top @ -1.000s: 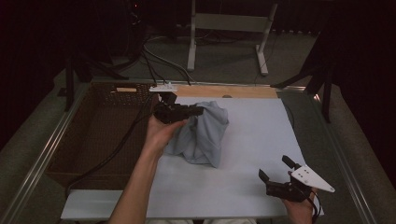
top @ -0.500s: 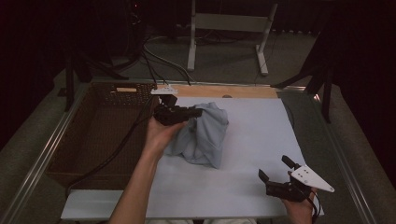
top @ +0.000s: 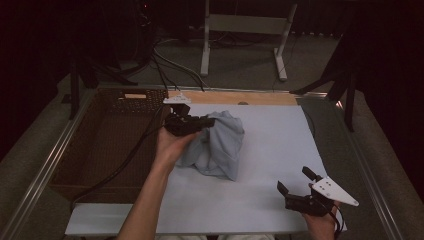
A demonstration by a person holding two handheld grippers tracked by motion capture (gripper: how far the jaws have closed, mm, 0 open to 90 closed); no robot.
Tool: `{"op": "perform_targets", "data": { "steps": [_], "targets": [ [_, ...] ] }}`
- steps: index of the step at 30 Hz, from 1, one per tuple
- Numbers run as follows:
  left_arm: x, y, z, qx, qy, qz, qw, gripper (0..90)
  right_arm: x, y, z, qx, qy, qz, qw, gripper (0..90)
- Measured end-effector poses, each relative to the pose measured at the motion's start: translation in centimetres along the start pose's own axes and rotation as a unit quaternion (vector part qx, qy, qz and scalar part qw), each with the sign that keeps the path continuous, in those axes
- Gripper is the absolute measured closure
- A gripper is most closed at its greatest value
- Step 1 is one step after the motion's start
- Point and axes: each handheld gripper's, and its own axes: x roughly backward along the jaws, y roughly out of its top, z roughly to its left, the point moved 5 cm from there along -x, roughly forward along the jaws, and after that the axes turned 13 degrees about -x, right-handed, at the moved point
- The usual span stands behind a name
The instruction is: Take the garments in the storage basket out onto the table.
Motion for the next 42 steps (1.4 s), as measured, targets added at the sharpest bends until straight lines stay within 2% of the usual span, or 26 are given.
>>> {"op": "perform_targets", "data": {
  "steps": [20,42],
  "targets": [
    [-1.0,-1.4,-0.3,-0.025,0.019,0.022,0.9993,83.6,0.0,0.0,0.0,0.000,0.000,0.000,1.0000,0.2],
    [-2.3,-2.8,-0.7,-0.030,0.021,0.034,0.9988,82.7,0.0,0.0,0.0,0.000,0.000,0.001,1.0000,0.2]
  ]
}}
